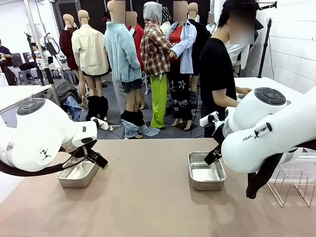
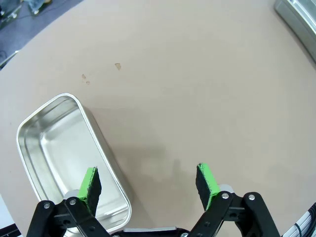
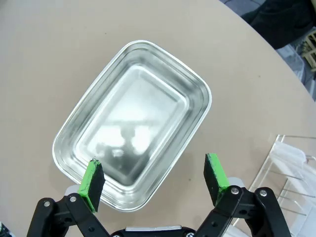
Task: Place the bread in airtight containers.
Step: Lift both Airtight Container.
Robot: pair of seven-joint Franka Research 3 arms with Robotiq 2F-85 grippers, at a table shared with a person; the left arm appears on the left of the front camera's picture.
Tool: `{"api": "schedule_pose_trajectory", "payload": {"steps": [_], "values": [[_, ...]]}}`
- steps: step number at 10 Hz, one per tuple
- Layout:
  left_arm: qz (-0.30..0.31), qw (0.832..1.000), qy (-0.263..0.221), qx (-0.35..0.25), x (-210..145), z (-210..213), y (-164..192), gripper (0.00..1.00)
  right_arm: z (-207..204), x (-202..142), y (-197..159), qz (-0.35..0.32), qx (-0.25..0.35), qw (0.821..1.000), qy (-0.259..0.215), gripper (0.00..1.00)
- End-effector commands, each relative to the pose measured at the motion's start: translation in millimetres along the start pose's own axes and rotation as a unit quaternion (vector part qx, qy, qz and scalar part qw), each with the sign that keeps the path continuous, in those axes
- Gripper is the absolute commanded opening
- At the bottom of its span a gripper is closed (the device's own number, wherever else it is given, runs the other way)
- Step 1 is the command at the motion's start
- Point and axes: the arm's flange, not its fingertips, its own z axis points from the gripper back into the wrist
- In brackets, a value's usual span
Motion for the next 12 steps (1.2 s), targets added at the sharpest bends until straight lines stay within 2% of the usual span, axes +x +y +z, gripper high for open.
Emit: {"api": "schedule_pose_trajectory", "payload": {"steps": [1, 4, 6, 8, 9, 10, 12], "values": [[0.0, 1.0, 0.0, 0.0, 0, 0, 0, 1.0, 6, 7, 1, -0.002, -0.013, 1.0, -0.008, 1.0], [-0.019, 0.993, -0.095, 0.074, 42, 60, 20, 1.0, 61, 39, -22, -0.001, -0.071, 0.994, -0.081, 1.0], [-0.014, 0.987, -0.124, 0.104, 46, 103, 69, 1.0, 109, 30, -77, -0.06, -0.141, 0.983, -0.106, 1.0], [0.034, 0.983, -0.103, 0.146, 18, 129, 142, 1.0, 163, -30, -150, -0.155, -0.218, 0.959, -0.092, 1.0], [0.066, 0.981, -0.087, 0.163, 4, 132, 174, 1.0, 176, -66, -177, -0.195, -0.234, 0.949, -0.084, 1.0], [0.083, 0.98, -0.073, 0.165, -9, 131, 200, 1.0, 184, -105, -199, -0.239, -0.251, 0.935, -0.071, 1.0], [0.083, 0.984, -0.043, 0.149, -29, 114, 230, 1.0, 196, -188, -226, -0.336, -0.262, 0.902, -0.068, 1.0]]}}
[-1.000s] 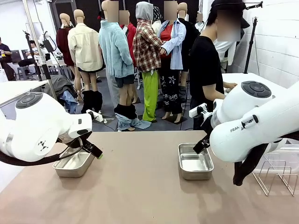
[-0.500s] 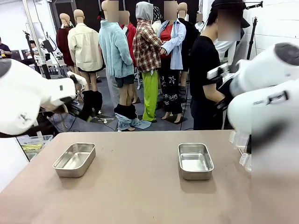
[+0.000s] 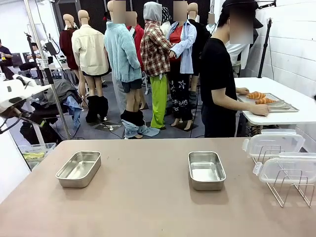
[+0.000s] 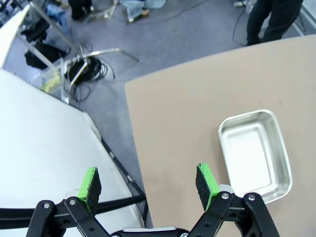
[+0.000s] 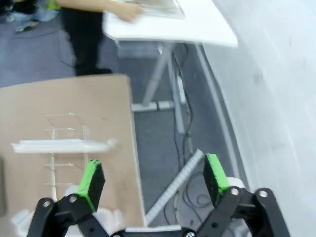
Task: Place the bread in airtight containers.
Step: Lift both Airtight Container.
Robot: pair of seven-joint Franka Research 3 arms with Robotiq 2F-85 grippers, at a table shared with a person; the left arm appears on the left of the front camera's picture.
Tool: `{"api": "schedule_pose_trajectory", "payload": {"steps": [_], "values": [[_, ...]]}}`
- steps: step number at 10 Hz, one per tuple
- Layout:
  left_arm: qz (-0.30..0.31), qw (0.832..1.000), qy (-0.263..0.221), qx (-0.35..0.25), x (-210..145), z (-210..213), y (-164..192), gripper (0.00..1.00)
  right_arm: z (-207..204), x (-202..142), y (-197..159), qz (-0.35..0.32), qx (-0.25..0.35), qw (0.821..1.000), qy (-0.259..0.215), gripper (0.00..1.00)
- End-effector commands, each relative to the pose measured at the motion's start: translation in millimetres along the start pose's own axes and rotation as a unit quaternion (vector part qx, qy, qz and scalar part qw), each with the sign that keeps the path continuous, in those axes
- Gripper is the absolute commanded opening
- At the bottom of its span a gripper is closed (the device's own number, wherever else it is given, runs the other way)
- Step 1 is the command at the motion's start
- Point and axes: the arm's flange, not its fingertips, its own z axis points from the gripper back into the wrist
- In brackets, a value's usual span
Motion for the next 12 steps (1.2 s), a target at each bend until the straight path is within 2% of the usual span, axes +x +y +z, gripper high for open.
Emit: {"api": "schedule_pose_trajectory", "payload": {"steps": [1, 2, 3, 12], "values": [[-0.014, 0.999, 0.021, -0.028, 5, -22, 2, 1.0, -2, -95, -6, -0.061, -0.008, 0.998, 0.013, 1.0], [-0.009, 0.999, 0.023, -0.039, 9, -31, -5, 1.0, -12, -103, -4, -0.058, 0.018, 0.998, 0.011, 1.0], [-0.002, 1.0, 0.016, -0.006, -5, -13, 2, 1.0, -7, -16, -32, -0.037, -0.012, 0.999, 0.015, 1.0], [-0.002, 1.0, 0.016, -0.006, -5, -13, 2, 1.0, -7, -16, -32, -0.037, -0.012, 0.999, 0.015, 1.0]]}}
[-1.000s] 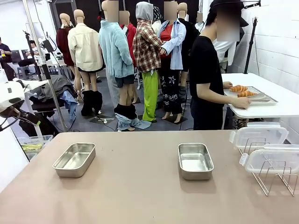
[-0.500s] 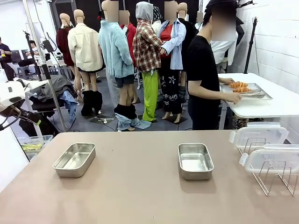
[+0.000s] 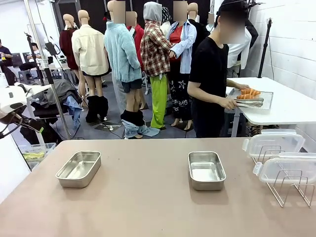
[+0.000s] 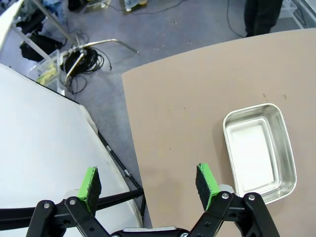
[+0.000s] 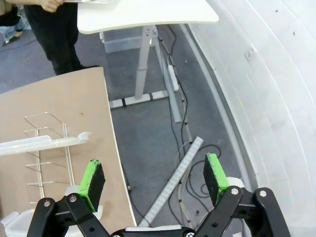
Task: Place the bread in airtight containers.
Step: Lift both Airtight Container.
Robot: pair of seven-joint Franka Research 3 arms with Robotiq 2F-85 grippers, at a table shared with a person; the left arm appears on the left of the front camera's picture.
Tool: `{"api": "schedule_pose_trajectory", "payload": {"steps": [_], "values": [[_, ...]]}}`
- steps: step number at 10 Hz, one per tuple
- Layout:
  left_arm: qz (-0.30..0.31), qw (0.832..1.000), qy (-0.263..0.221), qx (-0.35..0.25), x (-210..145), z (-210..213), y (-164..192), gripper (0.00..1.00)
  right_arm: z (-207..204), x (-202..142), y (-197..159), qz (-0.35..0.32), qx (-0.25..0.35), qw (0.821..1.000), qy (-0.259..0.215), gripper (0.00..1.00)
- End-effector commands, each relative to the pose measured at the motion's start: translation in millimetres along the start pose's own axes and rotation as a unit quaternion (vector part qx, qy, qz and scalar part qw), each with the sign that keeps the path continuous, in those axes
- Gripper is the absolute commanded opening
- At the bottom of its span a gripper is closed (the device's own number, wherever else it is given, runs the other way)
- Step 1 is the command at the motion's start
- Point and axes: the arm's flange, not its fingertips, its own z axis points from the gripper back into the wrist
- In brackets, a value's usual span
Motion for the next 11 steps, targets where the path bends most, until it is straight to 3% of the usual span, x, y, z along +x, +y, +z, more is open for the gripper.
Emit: {"api": "schedule_pose_trajectory", "payload": {"steps": [1, 11], "values": [[-0.003, 1.0, 0.001, 0.002, -2.3, 1.8, 1.3, 1.0, -1.0, -1.4, -0.1, 0.001, -0.004, 1.0, 0.004, 1.0], [-0.003, 1.0, 0.001, 0.002, -2.3, 1.8, 1.3, 1.0, -1.0, -1.4, -0.1, 0.001, -0.004, 1.0, 0.004, 1.0]]}}
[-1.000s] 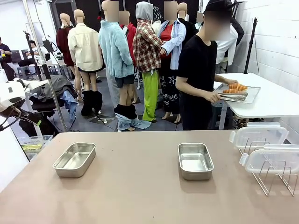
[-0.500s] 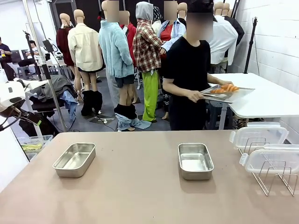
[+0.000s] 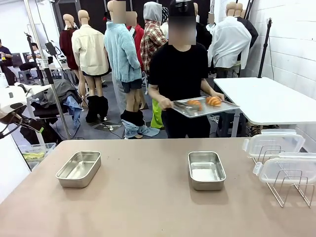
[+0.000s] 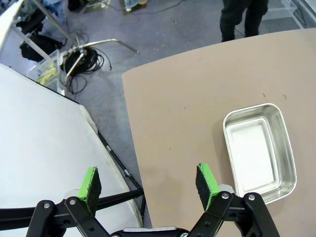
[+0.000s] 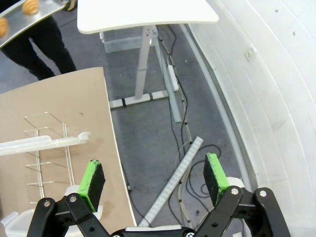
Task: Place the bread in airtight containers.
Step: Lift both Airtight Container.
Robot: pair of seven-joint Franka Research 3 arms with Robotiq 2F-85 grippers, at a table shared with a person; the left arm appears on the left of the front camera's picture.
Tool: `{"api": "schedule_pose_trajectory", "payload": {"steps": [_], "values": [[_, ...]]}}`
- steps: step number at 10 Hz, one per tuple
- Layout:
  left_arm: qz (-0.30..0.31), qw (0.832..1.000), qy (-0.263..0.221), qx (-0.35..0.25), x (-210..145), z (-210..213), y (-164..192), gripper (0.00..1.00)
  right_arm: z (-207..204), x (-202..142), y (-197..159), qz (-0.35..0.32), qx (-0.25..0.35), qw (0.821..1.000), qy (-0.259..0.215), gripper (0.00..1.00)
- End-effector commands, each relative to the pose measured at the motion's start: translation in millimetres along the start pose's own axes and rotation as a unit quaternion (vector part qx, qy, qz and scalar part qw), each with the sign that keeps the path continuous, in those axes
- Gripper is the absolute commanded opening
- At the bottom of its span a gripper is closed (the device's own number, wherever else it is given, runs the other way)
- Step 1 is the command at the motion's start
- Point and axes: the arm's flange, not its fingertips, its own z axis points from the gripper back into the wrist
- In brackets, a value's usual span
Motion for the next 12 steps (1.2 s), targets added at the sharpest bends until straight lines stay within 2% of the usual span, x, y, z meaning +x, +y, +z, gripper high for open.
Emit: {"api": "schedule_pose_trajectory", "payload": {"steps": [1, 12], "values": [[-0.003, 1.0, 0.001, 0.002, -2.2, 1.8, 1.4, 1.0, -1.0, -1.4, -0.1, 0.001, -0.004, 1.0, 0.004, 1.0], [-0.003, 1.0, 0.001, 0.002, -2.2, 1.8, 1.4, 1.0, -1.0, -1.4, -0.1, 0.001, -0.004, 1.0, 0.004, 1.0]]}}
